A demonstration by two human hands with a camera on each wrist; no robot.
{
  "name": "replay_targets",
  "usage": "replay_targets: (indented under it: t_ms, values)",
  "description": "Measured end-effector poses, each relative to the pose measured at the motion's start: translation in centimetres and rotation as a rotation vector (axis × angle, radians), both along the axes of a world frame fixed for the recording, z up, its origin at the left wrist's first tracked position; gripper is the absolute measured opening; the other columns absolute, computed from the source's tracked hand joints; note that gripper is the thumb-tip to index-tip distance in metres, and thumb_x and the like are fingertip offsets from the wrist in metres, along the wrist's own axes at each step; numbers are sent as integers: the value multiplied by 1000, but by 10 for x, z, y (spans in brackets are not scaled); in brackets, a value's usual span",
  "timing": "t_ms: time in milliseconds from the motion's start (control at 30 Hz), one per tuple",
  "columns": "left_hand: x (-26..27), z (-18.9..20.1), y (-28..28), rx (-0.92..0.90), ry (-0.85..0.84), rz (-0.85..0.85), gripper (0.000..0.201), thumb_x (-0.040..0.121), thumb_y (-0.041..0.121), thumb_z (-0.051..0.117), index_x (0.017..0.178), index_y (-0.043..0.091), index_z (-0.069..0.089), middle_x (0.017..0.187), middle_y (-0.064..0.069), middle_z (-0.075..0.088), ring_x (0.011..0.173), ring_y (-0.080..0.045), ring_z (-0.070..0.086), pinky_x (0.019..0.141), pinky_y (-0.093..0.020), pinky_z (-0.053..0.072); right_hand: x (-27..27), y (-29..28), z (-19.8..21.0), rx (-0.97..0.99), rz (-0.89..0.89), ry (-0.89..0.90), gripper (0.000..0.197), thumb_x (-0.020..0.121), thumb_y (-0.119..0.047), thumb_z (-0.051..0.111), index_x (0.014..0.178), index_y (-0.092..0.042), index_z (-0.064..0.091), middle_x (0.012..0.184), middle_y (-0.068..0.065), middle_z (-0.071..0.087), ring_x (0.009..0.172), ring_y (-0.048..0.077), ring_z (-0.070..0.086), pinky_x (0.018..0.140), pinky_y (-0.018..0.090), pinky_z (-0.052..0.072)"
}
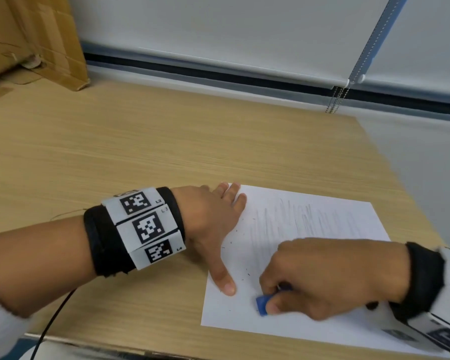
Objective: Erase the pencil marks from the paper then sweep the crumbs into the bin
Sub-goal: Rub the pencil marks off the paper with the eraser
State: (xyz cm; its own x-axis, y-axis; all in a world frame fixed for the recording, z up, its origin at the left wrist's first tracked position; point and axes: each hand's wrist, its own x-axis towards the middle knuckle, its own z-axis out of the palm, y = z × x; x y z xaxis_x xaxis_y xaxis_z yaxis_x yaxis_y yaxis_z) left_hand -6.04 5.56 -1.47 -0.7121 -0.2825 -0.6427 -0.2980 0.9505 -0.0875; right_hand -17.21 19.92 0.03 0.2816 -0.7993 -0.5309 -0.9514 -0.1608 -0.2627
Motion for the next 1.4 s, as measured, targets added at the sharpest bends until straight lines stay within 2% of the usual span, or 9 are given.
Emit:
replay_targets:
  t_ms: [200,333,500,600,700,833,1067,1300,1400]
  values:
    - [1,-3,-2,-13,23,-8,157,50,86,66,147,9,-30,153,-8,-37,146,-21,-23,120,-48,0,-7,-10,-3,-116,-22,32,37,96,-41,48,74,-12,56,60,1,53,53,19,44,50,26,34]
    - [1,-3,-1,-11,4,-8,156,51,86,66,145,9,-32,152,-9,-38,145,-22,-25,120,-50,-2,0,-1,0,-9,13,25,35,95,-42,50,72,-15,53,58,-1,49,52,18,45,52,27,36]
    - [0,1,2,-41,-2,-23,154,53,85,66,146,8,-30,154,-10,-35,146,-23,-22,120,-51,1,-10,-34,-4,-251,-102,152,37,97,-46,42,74,-19,52,65,-3,46,63,23,51,64,34,45]
    - [1,1,1,-32,-2,-15,155,52,86,66,145,10,-32,154,-8,-36,146,-20,-24,120,-52,0,-29,-55,-8,-324,-166,168,40,97,-45,42,65,-21,45,61,-4,44,58,22,48,59,34,43]
    - [2,1,1,-24,5,-4,154,53,85,66,145,10,-32,154,-7,-36,145,-19,-25,120,-52,-1,-32,-50,-9,-274,-136,105,42,96,-43,45,62,-19,47,57,-1,50,53,21,48,56,37,44]
    - [2,2,1,-25,15,-12,154,54,85,66,146,7,-30,154,-10,-35,146,-22,-22,120,-52,2,-15,-26,-4,-14,-25,22,41,95,-42,48,71,-10,55,63,5,57,52,19,44,56,33,42]
    - [3,0,-1,-24,7,-17,155,51,89,62,145,10,-32,155,-7,-35,145,-19,-24,119,-52,0,-44,-71,-11,-298,-133,94,45,96,-42,46,65,-11,54,55,1,51,53,21,45,58,37,42]
    - [1,1,1,-23,-18,-9,155,53,84,67,144,7,-33,153,-10,-37,145,-21,-26,119,-54,1,-28,-40,-9,-61,-32,20,46,95,-44,48,62,-11,48,55,2,48,50,18,37,53,31,39]
    - [1,2,1,-23,-24,-9,155,53,84,66,144,7,-34,153,-10,-37,145,-20,-26,119,-54,1,-35,-54,-11,-135,-59,58,48,95,-48,46,62,-13,50,56,2,53,52,21,44,57,37,45]
